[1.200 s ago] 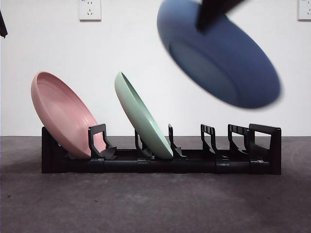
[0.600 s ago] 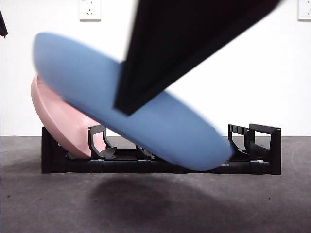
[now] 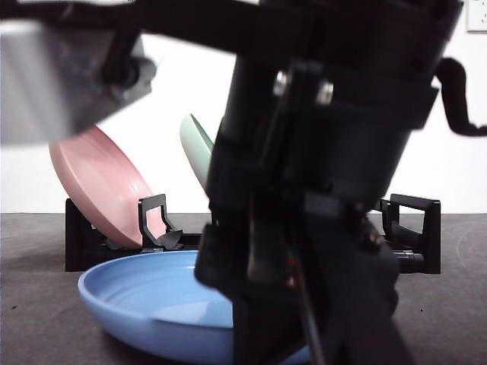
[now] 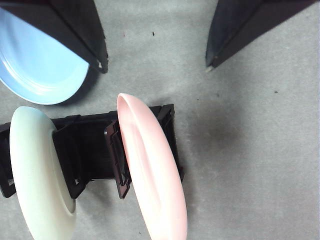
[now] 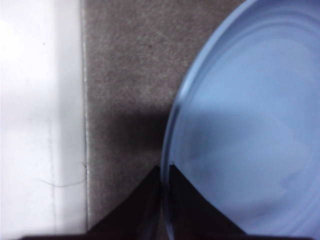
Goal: Place the plate
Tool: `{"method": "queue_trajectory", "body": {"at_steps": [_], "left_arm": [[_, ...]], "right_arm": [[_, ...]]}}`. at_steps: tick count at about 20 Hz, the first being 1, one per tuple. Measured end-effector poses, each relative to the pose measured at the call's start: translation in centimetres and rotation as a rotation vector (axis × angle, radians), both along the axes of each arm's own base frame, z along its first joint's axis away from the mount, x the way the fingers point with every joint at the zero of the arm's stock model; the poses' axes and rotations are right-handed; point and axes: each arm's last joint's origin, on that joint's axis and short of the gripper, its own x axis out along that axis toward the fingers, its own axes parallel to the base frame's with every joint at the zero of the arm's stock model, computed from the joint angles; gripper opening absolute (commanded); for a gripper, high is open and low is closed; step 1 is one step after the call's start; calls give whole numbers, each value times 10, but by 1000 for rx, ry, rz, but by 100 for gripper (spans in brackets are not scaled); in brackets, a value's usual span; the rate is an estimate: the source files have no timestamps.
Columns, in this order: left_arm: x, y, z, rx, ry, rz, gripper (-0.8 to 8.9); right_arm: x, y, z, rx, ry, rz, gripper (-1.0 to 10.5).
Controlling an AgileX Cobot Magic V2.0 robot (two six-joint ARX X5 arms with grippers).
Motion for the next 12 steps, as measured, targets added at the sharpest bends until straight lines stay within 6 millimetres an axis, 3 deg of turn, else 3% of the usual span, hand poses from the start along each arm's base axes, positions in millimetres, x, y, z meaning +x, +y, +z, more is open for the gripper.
{"method": "queue_trajectory", "body": {"at_steps": [1, 4, 7, 10, 12], "left_arm": [[0, 0, 0, 0, 0, 0, 312], [0, 0, 0, 0, 1, 0, 312], [0, 0, 0, 0, 1, 0, 312], [0, -1, 0, 0, 2, -3, 312], [-1, -2, 0, -11, 3, -21, 312]], "right_arm": [[0, 0, -2, -5, 4, 1, 28], [-1, -2, -3, -24, 32, -12, 229], [-1, -2, 7, -6, 87, -116, 280], [2, -2, 56, 296, 201, -180, 280], [9, -16, 96, 532, 239, -249, 280]]}}
